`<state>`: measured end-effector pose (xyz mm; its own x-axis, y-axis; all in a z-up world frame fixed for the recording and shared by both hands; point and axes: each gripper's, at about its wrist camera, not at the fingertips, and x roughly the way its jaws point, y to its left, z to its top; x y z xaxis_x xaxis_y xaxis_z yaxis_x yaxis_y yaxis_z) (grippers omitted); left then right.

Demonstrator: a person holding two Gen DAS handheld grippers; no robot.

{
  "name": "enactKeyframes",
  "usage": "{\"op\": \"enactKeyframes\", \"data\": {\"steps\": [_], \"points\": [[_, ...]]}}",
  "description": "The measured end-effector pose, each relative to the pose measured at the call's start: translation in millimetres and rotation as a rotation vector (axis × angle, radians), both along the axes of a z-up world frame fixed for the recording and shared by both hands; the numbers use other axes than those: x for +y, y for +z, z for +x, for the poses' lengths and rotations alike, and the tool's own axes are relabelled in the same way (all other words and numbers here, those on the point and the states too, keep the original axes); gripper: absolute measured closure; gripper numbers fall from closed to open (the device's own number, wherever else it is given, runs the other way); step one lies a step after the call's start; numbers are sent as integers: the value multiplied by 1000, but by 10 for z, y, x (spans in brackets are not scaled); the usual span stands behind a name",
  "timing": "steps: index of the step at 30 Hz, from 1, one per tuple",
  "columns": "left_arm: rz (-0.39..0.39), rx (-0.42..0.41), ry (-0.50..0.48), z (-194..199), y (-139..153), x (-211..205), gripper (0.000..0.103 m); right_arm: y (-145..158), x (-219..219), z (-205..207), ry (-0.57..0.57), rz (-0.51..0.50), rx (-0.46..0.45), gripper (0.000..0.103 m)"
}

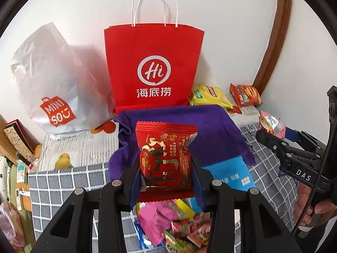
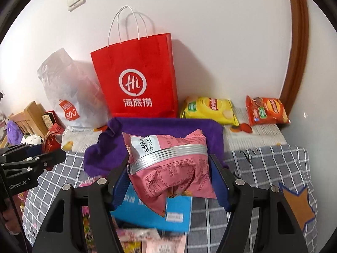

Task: Organize snacks
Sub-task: 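Lift the red packet with the left tool while the right tool carries the pink bag onto the purple towel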

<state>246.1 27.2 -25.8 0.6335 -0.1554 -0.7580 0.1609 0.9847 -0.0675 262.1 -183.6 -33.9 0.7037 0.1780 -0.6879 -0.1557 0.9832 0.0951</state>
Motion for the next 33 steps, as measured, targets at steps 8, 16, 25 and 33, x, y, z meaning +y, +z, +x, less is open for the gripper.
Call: {"op": "enactKeyframes", "data": {"steps": [8, 16, 25, 33], "points": [[2, -1, 27, 472, 19, 89, 63, 39, 50, 483, 22, 2, -4, 35], [-4, 28, 43, 939, -149, 121, 63, -7, 31, 968, 17, -4, -23, 35], [-25, 99, 77, 1270, -592, 273, 63, -485, 114, 1341, 67, -47, 42, 35], [-22, 155, 106, 1391, -808, 370, 63, -785, 205, 1479, 96, -79, 99, 35]]}}
